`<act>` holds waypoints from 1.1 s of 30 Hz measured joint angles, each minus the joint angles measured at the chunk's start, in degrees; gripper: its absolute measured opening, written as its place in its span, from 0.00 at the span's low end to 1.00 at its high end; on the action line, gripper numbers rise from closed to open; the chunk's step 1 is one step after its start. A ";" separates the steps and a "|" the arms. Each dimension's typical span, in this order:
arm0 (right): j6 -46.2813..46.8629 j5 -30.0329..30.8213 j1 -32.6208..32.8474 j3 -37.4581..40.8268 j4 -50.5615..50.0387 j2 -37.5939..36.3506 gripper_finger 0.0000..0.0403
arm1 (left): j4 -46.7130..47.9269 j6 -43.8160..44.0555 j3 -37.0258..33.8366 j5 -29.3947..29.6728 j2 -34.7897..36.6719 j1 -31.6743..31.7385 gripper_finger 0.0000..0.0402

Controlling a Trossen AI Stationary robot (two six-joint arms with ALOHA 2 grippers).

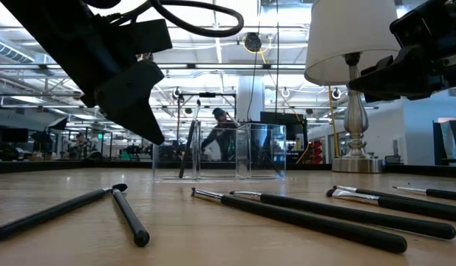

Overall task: Put items in baskets/containers
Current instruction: Adjust the transparent organizer

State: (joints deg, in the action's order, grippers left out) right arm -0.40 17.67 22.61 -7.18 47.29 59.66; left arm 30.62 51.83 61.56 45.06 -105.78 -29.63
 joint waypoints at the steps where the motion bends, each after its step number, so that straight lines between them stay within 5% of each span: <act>1: 0.01 0.00 0.00 0.00 0.02 0.00 0.00 | -0.06 -0.02 0.00 0.00 0.00 0.00 0.01; 33: 1.51 -0.02 0.00 0.00 0.02 0.00 0.00 | 3.20 -0.24 0.00 3.96 0.04 -2.86 0.02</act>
State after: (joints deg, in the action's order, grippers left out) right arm 1.10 17.65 22.61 -7.18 47.31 59.66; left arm 33.82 51.59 61.56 49.01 -105.73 -32.49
